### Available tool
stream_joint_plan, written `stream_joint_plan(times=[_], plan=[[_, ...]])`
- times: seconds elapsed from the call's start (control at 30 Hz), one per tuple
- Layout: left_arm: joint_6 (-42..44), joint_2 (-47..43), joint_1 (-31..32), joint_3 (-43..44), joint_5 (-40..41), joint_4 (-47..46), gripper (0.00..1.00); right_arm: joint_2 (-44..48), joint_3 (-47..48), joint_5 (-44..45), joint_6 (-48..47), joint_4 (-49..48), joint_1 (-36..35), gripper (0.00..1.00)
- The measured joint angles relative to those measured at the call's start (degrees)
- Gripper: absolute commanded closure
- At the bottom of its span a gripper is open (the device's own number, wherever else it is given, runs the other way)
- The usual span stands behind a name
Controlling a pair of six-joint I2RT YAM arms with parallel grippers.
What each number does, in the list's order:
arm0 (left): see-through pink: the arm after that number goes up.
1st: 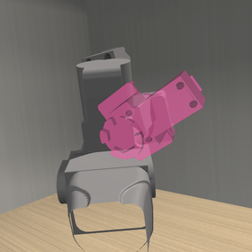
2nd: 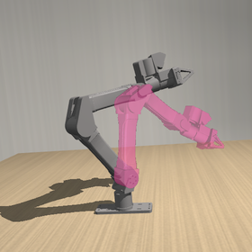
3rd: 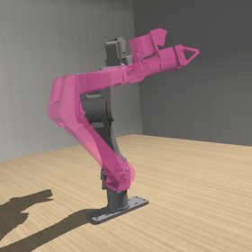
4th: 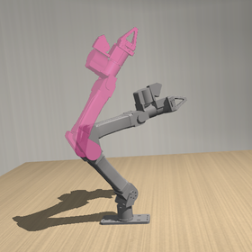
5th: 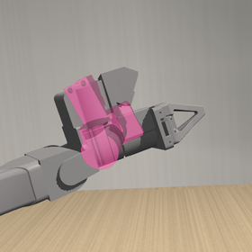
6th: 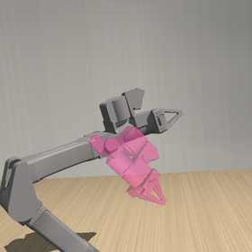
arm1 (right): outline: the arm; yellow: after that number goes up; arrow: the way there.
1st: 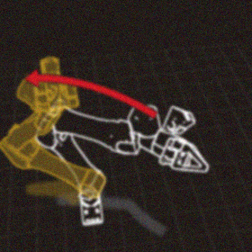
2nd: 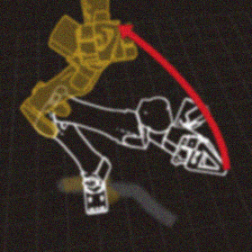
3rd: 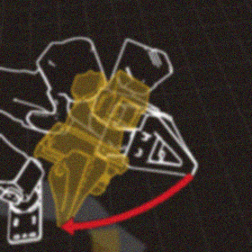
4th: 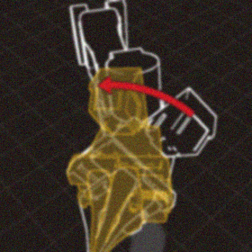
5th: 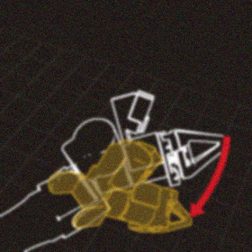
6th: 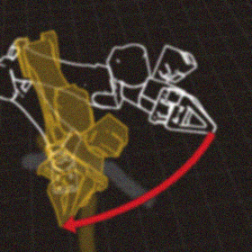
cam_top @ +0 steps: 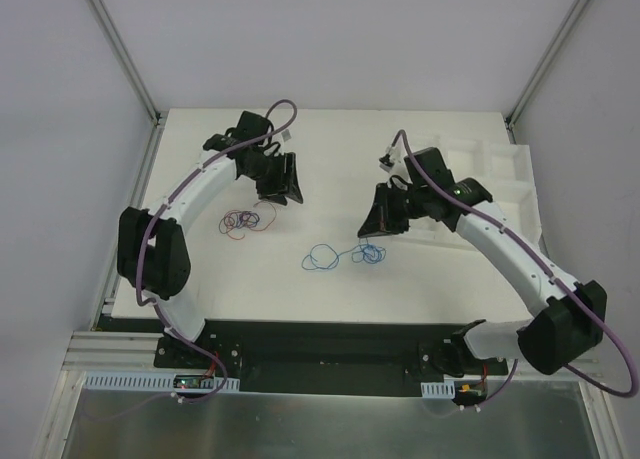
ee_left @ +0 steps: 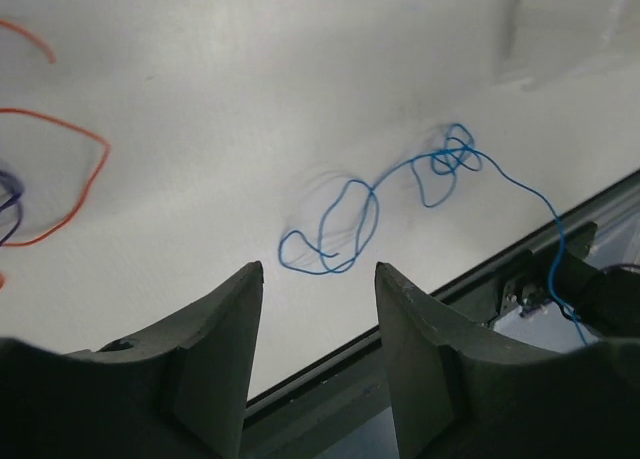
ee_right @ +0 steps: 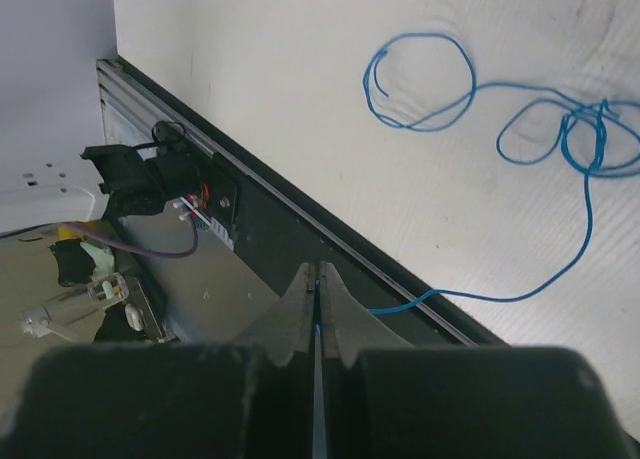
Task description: Untangle the cables
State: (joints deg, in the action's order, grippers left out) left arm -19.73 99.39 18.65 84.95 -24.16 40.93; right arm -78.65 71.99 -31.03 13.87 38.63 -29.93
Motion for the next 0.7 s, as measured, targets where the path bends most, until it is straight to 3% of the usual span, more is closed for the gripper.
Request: stream_joint_plan(times=[0.17, 0.37, 0.5, 0.7], plan=[[0.39, 0.83, 7.43, 0.85, -5.51, -3.10, 0.44, 9.33, -11.34, -0.46, -0.48, -0.04, 2.08, 1.00], [1.97, 10.67, 19.85, 6.36, -8.92, -4.76, 0.43, 17.35, -22.88, 2.08, 0.66, 2.67, 6.73, 1.00], [3.91, 16.98, 25.33, 9.14, -9.01, -5.09, 0.42, 21.07, -25.46, 3.39, 0.92, 5.11, 9.44, 1.00], [6.40, 21.81, 27.04, 10.97, -7.85, -5.11, 0.43, 24.20, -26.05, 3.82, 0.79, 6.75, 10.40, 1.00]])
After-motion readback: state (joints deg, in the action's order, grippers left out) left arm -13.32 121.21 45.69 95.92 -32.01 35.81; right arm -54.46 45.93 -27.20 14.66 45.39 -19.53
